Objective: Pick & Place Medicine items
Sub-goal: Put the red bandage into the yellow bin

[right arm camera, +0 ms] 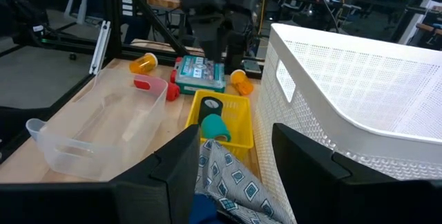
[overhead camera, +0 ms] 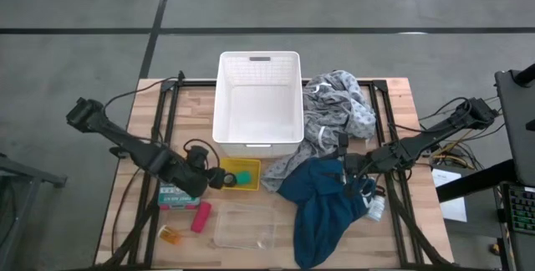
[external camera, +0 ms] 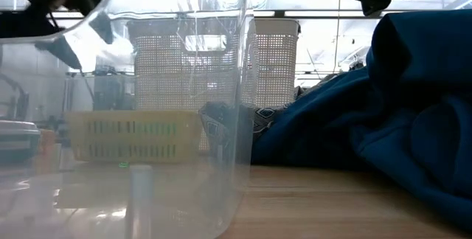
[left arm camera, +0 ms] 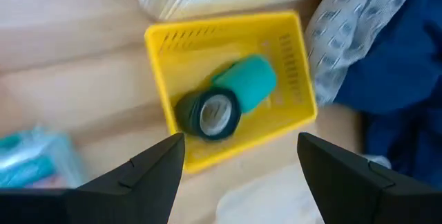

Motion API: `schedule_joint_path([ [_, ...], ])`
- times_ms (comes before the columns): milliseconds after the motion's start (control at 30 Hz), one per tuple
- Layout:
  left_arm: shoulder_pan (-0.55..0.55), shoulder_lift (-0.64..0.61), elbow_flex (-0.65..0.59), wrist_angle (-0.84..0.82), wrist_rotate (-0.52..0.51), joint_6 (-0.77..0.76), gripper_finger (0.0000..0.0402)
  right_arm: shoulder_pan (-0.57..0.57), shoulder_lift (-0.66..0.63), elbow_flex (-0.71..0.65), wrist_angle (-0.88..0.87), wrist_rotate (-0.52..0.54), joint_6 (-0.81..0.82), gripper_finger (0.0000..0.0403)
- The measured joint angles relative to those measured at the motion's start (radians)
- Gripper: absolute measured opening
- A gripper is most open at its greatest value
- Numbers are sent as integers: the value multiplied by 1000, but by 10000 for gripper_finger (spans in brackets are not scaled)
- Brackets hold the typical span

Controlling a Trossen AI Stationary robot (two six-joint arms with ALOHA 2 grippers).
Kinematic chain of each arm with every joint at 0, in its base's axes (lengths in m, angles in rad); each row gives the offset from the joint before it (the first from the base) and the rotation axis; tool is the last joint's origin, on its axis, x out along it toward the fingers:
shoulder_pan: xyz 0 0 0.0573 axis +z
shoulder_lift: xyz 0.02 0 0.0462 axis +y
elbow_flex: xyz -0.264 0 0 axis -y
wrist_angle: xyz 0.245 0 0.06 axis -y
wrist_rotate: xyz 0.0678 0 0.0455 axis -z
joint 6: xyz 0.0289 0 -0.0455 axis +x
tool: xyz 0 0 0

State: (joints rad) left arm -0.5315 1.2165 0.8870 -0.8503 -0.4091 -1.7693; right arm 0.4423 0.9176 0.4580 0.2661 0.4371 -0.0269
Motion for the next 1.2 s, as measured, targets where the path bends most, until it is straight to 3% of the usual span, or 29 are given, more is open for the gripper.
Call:
schedule_joint_path([
  [267, -118, 149, 203, -206, 189, -180, 285, 0, 0, 0, 0, 0, 0, 178],
  [733, -175, 364, 278, -145, 502, -274, 285, 0, 0, 0, 0, 0, 0, 180],
  [1200, -193, 405, 263, -128, 532, -269, 253, 0, 0, 0, 0, 0, 0, 180],
])
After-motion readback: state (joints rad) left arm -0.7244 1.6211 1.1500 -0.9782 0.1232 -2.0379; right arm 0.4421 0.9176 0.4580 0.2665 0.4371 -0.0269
